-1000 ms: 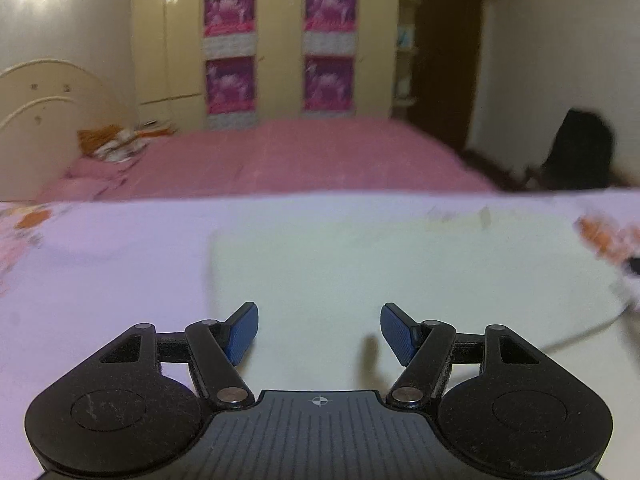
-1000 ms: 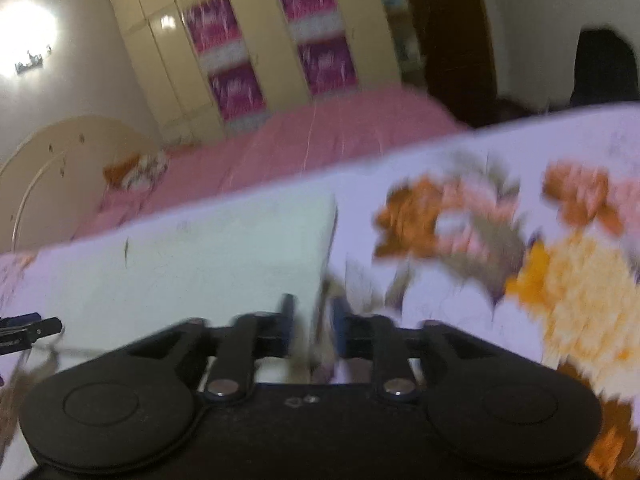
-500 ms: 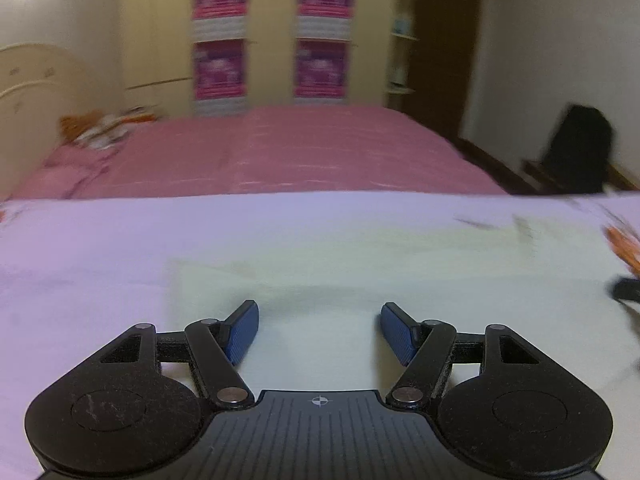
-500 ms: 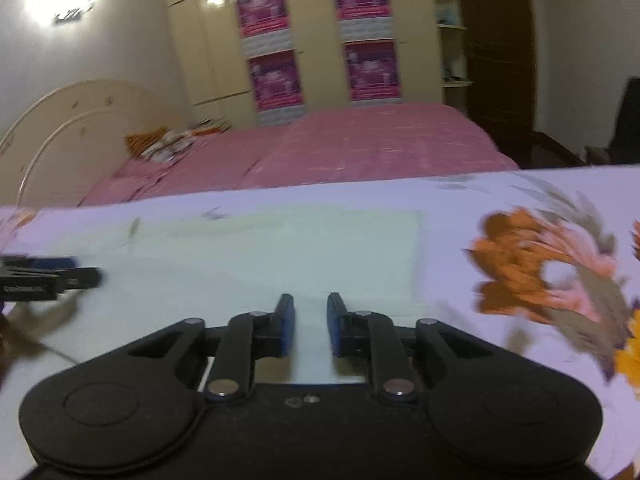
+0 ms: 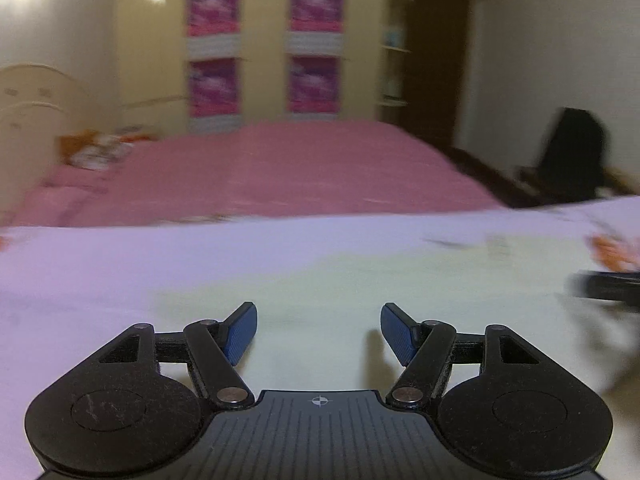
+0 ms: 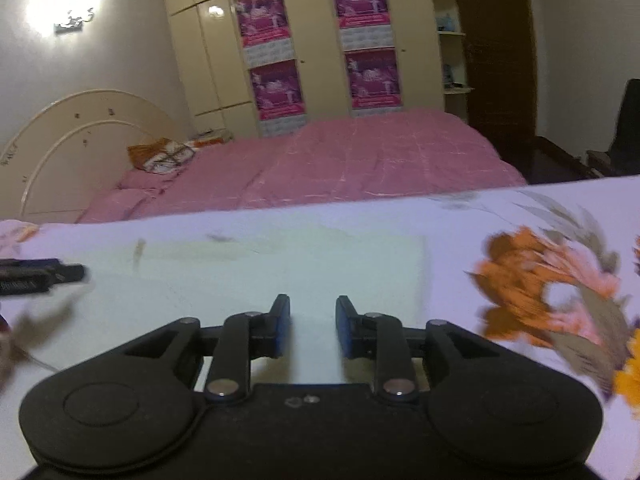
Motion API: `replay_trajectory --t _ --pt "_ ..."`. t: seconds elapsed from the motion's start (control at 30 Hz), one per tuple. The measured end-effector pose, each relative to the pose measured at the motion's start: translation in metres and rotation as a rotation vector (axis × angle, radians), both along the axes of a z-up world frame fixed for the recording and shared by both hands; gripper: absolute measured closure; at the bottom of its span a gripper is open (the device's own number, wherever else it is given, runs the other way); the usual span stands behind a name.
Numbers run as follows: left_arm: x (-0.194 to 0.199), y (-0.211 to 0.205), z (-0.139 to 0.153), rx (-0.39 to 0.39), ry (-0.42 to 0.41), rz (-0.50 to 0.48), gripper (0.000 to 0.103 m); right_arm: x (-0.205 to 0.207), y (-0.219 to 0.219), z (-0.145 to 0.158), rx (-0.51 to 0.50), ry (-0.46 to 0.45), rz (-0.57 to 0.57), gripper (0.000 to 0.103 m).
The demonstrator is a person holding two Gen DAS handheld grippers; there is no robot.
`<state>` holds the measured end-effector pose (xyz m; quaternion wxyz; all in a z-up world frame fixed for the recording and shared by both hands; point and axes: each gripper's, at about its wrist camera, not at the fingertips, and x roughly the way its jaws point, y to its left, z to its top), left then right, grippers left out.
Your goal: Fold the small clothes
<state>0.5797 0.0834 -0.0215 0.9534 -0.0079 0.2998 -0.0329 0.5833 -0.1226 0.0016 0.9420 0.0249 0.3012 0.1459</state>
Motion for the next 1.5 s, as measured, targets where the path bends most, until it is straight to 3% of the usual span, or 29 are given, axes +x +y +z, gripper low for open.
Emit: replay_trajectory --t 0.1,0.2,0.37,0.47,0.63,0.77,0.9,1.0,1.1,1.27,1.5 --pt "-0.004 -0.026 -0.006 0.015 0.009 -0.027 0.035 0.003 0.029 -0.002 -0.007 0.02 0.053 0.078" --pt "-0.015 -0.015 -0.015 0.001 0.01 0.018 0.035 -0.001 0.046 -0.01 -0.085 0.024 0.086 0.076" --pt "-0.051 0.024 -0.018 0.021 0.005 0.076 0.035 -0.016 0.004 -0.01 -0.165 -0.005 0.002 0.076" --pt "-0.071 0.03 -0.021 0.037 0.0 0.099 0.035 -0.023 -0.025 -0.009 -0.12 0.006 -0.018 0.077" --pt "-0.078 0.036 -0.018 0.014 0.02 0.129 0.035 -0.045 -0.026 0.002 -0.12 -0.037 -0.023 0.073" --pt "-0.083 0.04 -0.018 0.001 0.035 0.175 0.035 -0.06 -0.028 -0.001 -0.119 -0.028 0.011 0.071" --pt "-0.101 0.03 -0.015 0.007 0.014 0.162 0.035 -0.062 -0.03 0.0 -0.134 -0.005 -0.013 0.07" --pt "-0.098 0.028 -0.028 0.046 0.1 0.166 0.032 -0.068 -0.025 0.003 -0.148 -0.026 0.01 0.071" --pt "-0.099 0.029 -0.021 0.04 0.111 0.189 0.032 -0.065 -0.021 -0.006 -0.187 0.017 -0.002 0.07" --pt "-0.116 0.021 -0.007 0.065 0.103 0.177 0.032 -0.083 -0.03 0.013 -0.103 0.011 -0.024 0.069" --pt "-0.155 0.012 -0.003 0.065 0.102 0.157 0.032 -0.12 -0.038 0.024 -0.073 0.02 -0.033 0.067"
